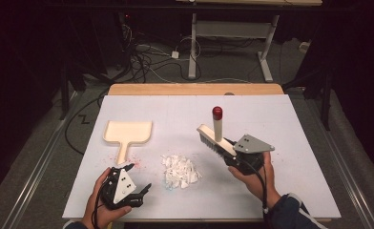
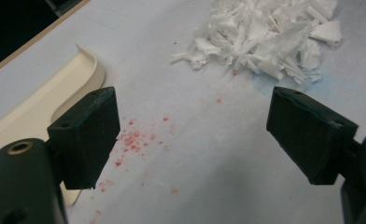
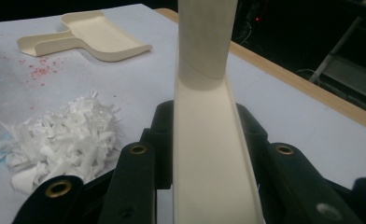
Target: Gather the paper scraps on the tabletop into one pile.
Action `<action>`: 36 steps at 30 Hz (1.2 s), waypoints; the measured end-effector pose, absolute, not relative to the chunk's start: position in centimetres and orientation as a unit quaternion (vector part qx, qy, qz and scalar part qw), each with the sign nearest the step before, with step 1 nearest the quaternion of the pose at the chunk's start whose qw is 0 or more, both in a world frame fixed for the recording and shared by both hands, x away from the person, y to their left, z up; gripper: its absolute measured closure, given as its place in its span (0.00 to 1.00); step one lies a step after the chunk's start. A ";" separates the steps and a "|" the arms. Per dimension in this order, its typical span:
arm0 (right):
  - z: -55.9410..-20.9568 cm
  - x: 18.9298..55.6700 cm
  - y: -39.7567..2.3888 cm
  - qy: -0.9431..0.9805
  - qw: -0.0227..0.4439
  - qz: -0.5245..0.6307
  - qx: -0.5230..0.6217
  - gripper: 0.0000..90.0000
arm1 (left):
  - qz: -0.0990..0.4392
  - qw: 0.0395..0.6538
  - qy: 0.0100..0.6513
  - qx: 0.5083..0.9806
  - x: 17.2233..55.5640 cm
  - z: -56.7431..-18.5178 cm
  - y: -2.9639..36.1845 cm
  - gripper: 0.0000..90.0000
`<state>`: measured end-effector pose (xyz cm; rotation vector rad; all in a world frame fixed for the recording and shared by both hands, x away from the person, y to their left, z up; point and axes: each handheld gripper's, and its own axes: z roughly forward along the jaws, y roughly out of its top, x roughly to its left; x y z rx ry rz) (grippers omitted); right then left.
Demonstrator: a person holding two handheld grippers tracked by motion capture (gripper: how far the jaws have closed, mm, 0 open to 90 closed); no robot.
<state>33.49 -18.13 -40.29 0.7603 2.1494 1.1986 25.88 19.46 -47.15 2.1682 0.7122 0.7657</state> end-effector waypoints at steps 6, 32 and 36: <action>-39.6 32.4 -21.7 0.808 0.262 0.449 0.279 0.76 | 0.297 0.357 0.276 0.841 25.9 -47.2 19.4 0.18; -40.8 29.7 -29.5 0.841 0.088 0.458 0.273 0.76 | 0.289 0.354 0.276 0.845 26.0 -47.2 19.2 0.19; -41.4 31.3 -29.9 0.837 0.075 0.451 0.301 0.75 | 0.285 0.352 0.276 0.848 26.1 -47.3 19.1 0.19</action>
